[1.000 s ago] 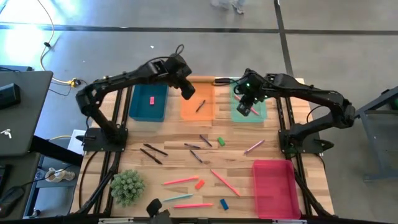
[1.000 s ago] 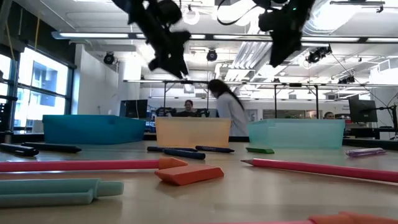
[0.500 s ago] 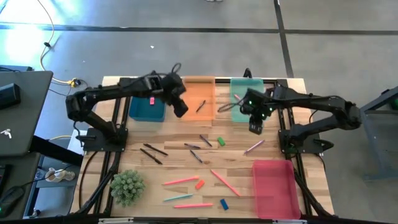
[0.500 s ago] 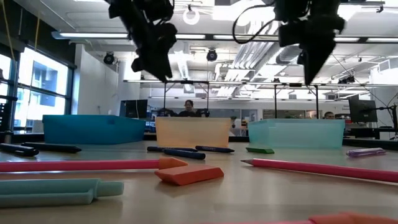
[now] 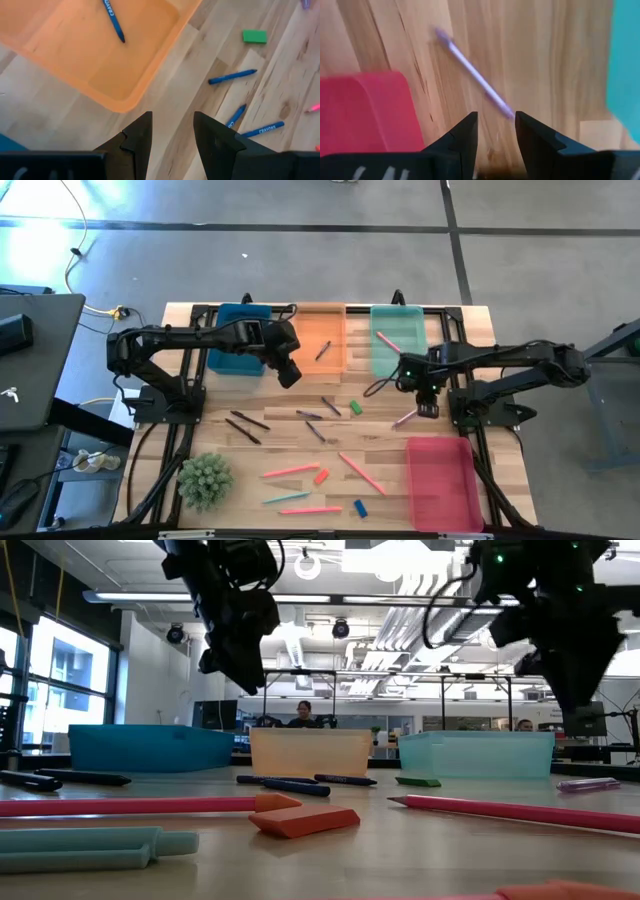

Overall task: Sort crayons/erasers/pens/pencils in bins
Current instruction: Put the violet pen into the pink bin

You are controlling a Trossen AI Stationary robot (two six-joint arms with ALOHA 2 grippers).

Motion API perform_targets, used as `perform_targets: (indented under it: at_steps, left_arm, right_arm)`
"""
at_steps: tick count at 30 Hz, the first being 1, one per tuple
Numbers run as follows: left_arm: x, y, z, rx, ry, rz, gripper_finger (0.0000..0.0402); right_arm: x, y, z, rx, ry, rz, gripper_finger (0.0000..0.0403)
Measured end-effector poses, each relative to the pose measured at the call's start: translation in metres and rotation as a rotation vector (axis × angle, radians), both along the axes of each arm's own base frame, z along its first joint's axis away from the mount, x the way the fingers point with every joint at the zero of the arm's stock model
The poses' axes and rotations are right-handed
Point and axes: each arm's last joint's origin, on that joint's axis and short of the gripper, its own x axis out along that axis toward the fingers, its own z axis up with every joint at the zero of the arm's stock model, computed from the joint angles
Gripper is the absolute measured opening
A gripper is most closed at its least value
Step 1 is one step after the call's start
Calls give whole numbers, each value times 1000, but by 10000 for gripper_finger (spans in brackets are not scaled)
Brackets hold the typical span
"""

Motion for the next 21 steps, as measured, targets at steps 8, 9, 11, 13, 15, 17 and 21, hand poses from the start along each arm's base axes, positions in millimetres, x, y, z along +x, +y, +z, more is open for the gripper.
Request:
perform_targets:
  at_steps: [8,9,11,13,15,17,21]
  left_arm:
    - [2,2,1,29,-15,12,131]
    - [2,2,1,37,-13,18,131]
    - [2,3,2,57,-13,28,131]
    - [3,4,2,69,-19,34,131]
    - [3,5,3,74,-31,37,131]
    - [4,5,3,76,-46,44,131]
    - [6,6,4,84,-64,45,131]
  right_arm:
    - [3,10,-4,-46,9,64,123]
    - [3,13,-5,-59,10,75,123]
    - [3,18,-6,-77,14,101,123]
    - [4,22,-7,-85,18,126,123]
    - [4,27,-8,-86,21,149,123]
    - [5,32,-10,-88,34,170,123]
    - [9,40,-14,-89,39,215,123]
